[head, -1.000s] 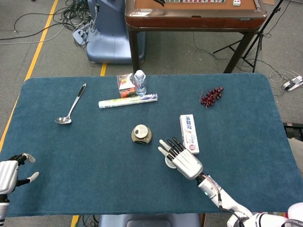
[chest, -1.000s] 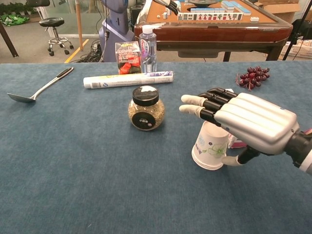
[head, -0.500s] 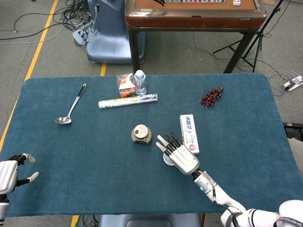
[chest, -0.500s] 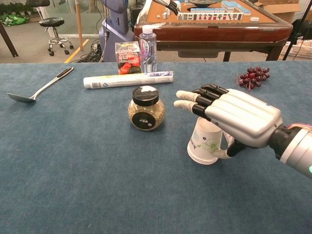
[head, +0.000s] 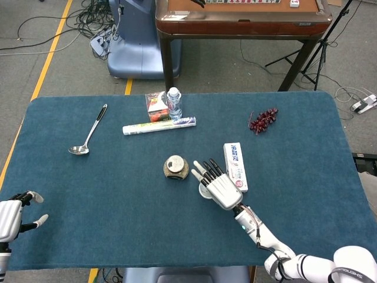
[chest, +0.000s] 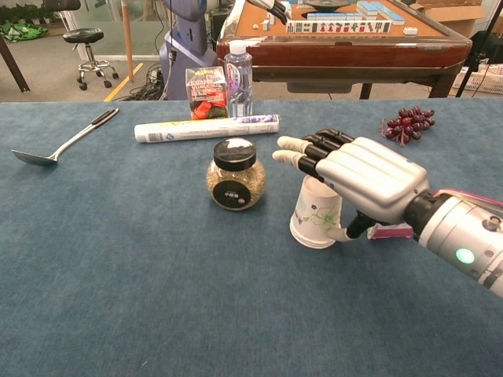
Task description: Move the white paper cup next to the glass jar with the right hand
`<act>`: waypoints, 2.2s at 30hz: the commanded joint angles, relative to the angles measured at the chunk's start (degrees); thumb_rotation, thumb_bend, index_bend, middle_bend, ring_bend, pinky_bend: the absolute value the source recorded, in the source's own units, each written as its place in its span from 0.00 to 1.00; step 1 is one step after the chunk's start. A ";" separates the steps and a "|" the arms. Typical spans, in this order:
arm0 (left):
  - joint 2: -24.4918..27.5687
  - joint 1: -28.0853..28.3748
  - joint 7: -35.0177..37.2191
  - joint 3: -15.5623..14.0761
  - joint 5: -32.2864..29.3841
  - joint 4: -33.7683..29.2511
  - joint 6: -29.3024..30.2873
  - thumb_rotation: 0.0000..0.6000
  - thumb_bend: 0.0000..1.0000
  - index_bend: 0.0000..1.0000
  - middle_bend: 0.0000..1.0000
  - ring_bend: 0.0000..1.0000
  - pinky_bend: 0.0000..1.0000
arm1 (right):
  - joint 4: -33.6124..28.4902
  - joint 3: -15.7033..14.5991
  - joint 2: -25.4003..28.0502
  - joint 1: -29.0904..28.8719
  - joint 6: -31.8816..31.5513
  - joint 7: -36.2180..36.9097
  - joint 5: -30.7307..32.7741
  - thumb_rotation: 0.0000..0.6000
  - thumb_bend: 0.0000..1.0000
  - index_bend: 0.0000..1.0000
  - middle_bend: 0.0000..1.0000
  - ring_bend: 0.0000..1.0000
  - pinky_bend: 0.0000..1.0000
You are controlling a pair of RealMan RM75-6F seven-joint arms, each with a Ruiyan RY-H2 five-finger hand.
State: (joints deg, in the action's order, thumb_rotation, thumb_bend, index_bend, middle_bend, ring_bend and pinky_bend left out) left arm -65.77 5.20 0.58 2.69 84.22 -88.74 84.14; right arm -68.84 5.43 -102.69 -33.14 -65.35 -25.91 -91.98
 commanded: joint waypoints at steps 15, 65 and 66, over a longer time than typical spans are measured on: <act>0.29 -0.15 0.88 0.03 0.13 -0.10 0.29 1.00 0.09 0.50 0.48 0.49 0.66 | 5.88 4.50 -6.81 -3.02 -1.15 2.29 4.05 1.00 0.00 0.00 0.00 0.00 0.04; 0.83 -1.50 -3.80 -0.18 3.54 -2.93 5.13 1.00 0.09 0.46 0.48 0.47 0.64 | -38.47 -7.23 34.84 20.42 -19.16 -13.60 13.30 1.00 0.00 0.01 0.00 0.00 0.04; 0.87 -1.55 -3.83 -0.18 3.62 -2.96 5.27 1.00 0.09 0.46 0.48 0.46 0.64 | -38.43 -7.55 35.11 21.21 -19.83 -12.79 13.20 1.00 0.00 0.02 0.00 0.00 0.04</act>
State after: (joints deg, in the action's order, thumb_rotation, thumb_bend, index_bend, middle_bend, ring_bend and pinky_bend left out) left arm -64.92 3.69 -3.23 2.52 87.80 -91.69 89.38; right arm -107.16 -1.36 -68.31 -13.11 -84.07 -39.85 -78.46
